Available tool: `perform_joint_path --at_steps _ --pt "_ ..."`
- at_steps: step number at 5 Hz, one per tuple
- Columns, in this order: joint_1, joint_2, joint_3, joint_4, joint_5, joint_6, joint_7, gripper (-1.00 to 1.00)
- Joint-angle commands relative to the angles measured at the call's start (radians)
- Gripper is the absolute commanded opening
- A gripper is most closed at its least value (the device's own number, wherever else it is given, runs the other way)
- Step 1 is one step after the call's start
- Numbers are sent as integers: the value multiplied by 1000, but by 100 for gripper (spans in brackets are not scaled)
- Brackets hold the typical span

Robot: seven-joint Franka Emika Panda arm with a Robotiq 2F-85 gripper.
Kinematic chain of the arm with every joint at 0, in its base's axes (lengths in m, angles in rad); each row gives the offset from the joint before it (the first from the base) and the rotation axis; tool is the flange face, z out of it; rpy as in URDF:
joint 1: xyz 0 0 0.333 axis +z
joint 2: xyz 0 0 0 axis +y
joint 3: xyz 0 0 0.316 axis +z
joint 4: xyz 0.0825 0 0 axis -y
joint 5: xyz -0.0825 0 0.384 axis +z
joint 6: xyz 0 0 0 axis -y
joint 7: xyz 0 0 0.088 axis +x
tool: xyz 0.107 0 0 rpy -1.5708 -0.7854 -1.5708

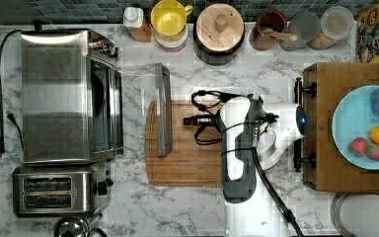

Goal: Close the oven.

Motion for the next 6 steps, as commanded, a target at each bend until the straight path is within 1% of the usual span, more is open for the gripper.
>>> perform_joint_path --at_steps 1,2,3,4,5,6 --pt "23 97 61 134 141 108 -154 -100" --pt "8 92 81 140 205 115 -176 -100" --pt "21 136 101 176 182 88 -169 -100" --pt "21 102 111 148 255 111 -187 -100" --pt "18 83 113 134 281 111 -197 -100" --pt "41 157 129 192 201 71 -142 -100"
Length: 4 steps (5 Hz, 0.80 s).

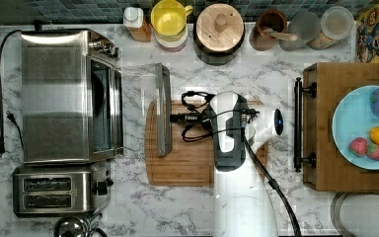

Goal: Close the oven.

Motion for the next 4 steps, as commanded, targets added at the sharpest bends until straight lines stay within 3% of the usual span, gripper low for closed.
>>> perform_joint_path --at_steps 1,4 --pt "48 40 62 188 -1 -20 10 -100" --pt "55 111 67 287 -90 -124 96 -100"
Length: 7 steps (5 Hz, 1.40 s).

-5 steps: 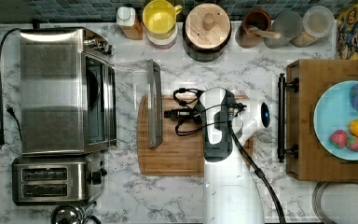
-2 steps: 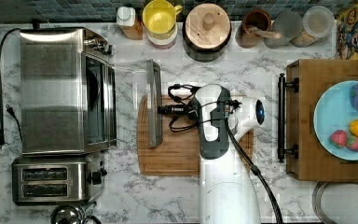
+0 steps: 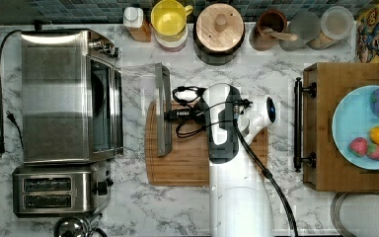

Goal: Close the oven.

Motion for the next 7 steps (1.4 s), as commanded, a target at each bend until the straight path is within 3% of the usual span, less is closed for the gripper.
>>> perform_joint_path --at_steps 1,3,4,7 --pt "56 72 43 215 -55 -87 95 -100" --pt "83 -21 51 122 0 -34 74 -100" --pt "133 -92 64 82 -25 22 136 -100" --pt "213 -274 175 29 -64 31 225 -100"
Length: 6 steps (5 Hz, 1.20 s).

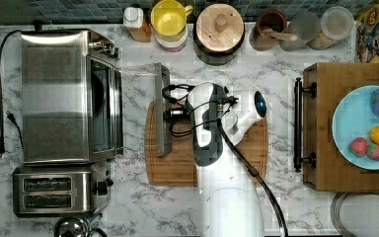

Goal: Close the oven.

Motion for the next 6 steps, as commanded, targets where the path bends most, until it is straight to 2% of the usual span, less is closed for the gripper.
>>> perform_joint_path --at_steps 1,2,3,4,5,6 --pt "228 -261 189 51 -94 35 236 -100" --pt "324 -220 188 77 -324 155 446 -100" --pt "421 -210 160 81 -651 251 755 -100" --pt "480 -264 139 5 -875 409 1037 -100" --pt "483 -321 168 38 -1047 334 1225 -100" --pt "508 -359 158 39 -1159 322 1324 -100"
